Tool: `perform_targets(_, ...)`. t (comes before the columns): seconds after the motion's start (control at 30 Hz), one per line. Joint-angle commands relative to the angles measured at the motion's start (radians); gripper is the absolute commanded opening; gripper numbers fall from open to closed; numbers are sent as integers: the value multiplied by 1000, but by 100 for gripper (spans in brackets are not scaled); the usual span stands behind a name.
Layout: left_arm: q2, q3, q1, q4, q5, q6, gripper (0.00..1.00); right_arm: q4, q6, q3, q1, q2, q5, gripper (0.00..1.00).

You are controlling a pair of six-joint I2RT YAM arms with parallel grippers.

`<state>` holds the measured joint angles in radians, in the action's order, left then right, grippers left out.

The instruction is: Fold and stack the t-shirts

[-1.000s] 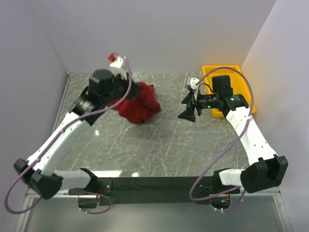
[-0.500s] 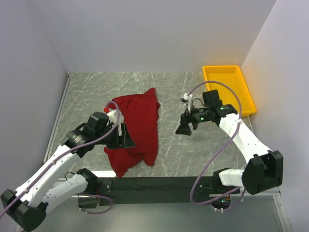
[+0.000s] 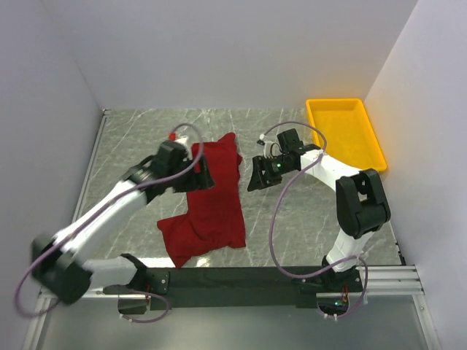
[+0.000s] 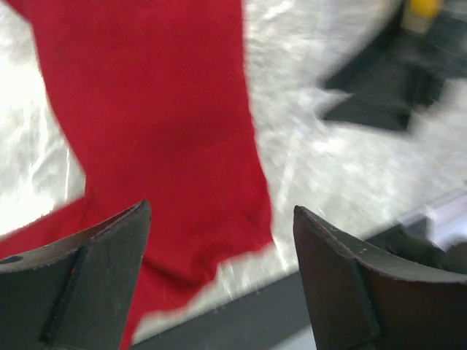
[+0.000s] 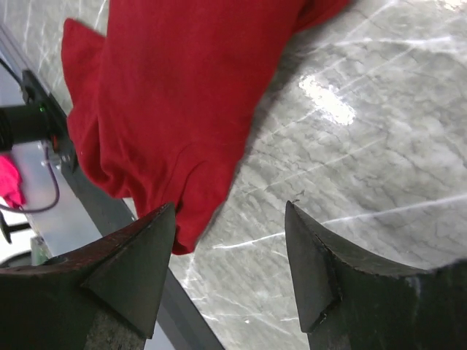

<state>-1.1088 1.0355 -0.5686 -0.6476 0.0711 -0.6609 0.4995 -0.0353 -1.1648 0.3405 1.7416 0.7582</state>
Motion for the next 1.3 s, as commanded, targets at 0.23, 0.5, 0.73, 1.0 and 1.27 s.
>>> perform_targets(0.23, -597, 354, -10, 160, -51, 23, 72, -10, 15, 10, -165, -154, 16, 68)
perform_targets(0.5, -930, 673, -105, -29, -244, -8, 76, -42, 23, 77, -193, -217, 20, 69)
perform_targets(0.73, -1053, 818, -136, -198, -459, -17, 57, -39, 17, 71, -196, -212, 29, 69)
perform_targets(1.0, -959, 733, -131, -117, -458, 9, 0, -21, 26, 51, -192, -188, 41, 69)
perform_targets(1.27, -555, 309, 45, 94, -225, -75, 0, 5, 71, 25, -140, -140, 53, 69)
